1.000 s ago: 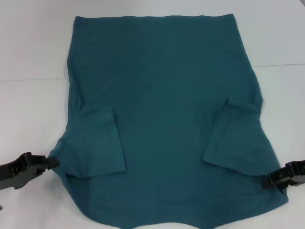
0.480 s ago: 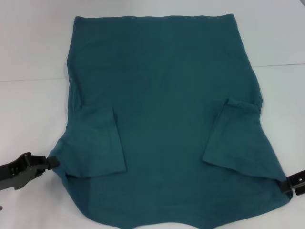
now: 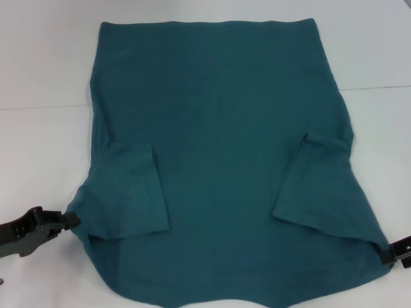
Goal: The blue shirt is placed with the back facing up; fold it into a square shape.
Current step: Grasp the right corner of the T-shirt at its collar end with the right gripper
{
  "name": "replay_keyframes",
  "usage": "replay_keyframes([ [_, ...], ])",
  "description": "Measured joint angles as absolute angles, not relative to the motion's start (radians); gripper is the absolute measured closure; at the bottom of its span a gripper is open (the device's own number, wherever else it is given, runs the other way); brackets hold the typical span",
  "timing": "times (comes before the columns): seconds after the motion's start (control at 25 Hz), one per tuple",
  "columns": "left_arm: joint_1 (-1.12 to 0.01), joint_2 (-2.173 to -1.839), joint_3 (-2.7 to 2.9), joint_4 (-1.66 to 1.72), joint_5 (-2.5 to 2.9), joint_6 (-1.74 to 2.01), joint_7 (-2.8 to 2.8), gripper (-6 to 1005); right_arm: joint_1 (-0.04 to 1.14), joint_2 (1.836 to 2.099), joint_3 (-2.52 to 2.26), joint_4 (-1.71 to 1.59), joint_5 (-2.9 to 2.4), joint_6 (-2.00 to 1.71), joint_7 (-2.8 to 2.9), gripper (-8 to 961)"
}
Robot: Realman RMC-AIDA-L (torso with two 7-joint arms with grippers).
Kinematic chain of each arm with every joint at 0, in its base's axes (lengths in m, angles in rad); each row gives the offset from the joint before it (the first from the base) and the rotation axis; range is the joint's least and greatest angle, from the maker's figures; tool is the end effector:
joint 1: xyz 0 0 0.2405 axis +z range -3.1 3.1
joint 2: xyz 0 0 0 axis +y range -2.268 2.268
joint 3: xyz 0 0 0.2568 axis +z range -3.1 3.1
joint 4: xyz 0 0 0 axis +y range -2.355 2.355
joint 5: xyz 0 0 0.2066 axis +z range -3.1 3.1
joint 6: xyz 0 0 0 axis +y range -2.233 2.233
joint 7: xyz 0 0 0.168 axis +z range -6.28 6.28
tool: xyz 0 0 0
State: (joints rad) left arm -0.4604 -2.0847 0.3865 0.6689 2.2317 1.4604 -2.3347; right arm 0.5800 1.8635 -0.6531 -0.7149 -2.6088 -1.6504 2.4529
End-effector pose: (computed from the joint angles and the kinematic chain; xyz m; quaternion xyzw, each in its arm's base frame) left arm -0.3258 0.3228 0.0007 -0.6518 -0.6954 -0.2764 0.1230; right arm 0.3463 0.3205 0.0610 -0.7379 0.6647 -0.0412 0.1100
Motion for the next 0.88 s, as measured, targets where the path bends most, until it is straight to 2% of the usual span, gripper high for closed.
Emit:
replay_keyframes([
  [0.2,-0.460,-2.085,0.387,0.669,2.231,1.460,-2.335,998,0.589,1.881,-0.663,-0.715,-2.615,-1.632,2.452,300],
  [0.64,-0.460,-2.085,0.387,0.669,2.230,1.457,-2.335,998,0.600,1.889,-0.694,-0.713,-2.617,-1.615,2.467,299],
  [0.88,-0.460,-2.085,0.387,0.669,2.230,1.457,-2.334,998,0.625,1.912,-0.698,-0.700,-2.627,-1.591,2.463,299],
])
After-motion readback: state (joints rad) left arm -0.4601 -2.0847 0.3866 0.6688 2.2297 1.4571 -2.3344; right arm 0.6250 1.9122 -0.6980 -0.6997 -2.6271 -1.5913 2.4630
